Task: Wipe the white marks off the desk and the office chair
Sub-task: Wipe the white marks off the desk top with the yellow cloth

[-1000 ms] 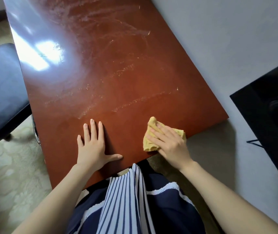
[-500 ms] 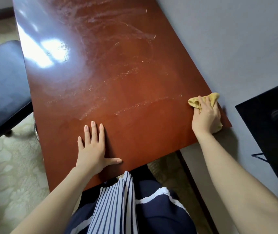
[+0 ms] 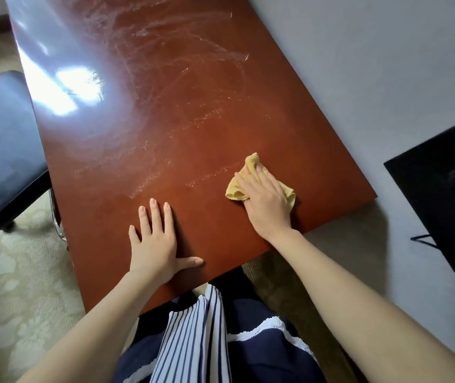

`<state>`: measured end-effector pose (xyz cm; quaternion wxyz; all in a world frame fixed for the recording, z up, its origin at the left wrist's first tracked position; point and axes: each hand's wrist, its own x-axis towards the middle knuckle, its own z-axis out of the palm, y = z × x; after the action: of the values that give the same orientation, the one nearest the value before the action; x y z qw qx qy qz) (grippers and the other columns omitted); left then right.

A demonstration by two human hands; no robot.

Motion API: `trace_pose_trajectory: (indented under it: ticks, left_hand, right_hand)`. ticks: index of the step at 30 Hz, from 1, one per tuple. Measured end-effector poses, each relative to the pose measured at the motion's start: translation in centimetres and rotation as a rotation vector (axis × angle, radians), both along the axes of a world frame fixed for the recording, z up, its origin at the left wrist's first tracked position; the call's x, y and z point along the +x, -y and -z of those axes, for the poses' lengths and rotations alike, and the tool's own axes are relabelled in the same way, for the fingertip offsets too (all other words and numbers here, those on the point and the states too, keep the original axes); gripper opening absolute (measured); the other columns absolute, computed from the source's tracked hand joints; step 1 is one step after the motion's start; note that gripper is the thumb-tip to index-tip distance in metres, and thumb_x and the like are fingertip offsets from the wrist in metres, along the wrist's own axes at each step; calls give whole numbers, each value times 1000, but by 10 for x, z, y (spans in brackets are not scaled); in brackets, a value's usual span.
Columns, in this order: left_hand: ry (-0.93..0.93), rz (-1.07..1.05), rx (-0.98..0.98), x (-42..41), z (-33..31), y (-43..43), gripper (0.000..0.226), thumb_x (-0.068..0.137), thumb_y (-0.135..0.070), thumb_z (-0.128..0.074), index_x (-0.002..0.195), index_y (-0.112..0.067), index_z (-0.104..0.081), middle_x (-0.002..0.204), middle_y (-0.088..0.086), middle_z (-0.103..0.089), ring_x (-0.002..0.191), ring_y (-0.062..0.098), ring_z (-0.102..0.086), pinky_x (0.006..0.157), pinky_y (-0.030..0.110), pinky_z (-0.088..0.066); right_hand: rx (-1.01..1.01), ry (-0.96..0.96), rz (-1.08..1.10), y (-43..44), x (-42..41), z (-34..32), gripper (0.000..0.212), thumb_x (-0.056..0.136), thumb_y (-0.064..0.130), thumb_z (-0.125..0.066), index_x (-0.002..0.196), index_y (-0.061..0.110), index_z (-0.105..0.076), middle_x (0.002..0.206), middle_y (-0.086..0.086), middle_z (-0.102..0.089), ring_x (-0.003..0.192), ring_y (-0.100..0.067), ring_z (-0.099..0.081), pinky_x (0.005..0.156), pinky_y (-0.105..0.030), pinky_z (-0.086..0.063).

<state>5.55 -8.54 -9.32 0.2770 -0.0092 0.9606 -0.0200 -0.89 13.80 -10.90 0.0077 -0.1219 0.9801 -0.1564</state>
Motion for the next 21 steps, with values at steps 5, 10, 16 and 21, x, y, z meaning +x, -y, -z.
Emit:
trace_pose_trajectory:
  ticks: [5,10,16,21]
  left_hand:
    - [0,10,-9,0,-1,1,139,58,-90,-45,145,-7,24,154,19,25,143,40,14,113,54,-13]
    - [-17,5,10,2,1,3,138,56,-90,-44,146,-9,24,154,17,25,143,38,16,114,54,-11]
    - [-9,-6,18,1,1,1,139,56,-89,-46,146,-9,23,154,17,25,143,38,16,114,54,-11]
    - [29,31,-61,-2,-5,-3,139,57,-91,-42,144,-6,25,154,19,25,143,40,13,114,51,-16]
  right_hand:
    - [-32,-32,-125,-31,51,-1,64,77,-2,-67,135,20,-51,141,-1,-48,135,-23,-38,113,-38,-21]
    - [-45,-12,157,-86,65,-5,60,79,-3,-64,133,20,-53,142,-2,-47,135,-31,-37,112,-45,-27]
    - [-12,72,512,-135,26,-11,47,94,13,-52,139,25,-47,149,1,-38,141,-27,-23,112,-46,-28]
    - [28,104,639,-129,-25,-13,45,98,21,-46,141,29,-42,153,3,-30,141,-26,-20,113,-45,-25]
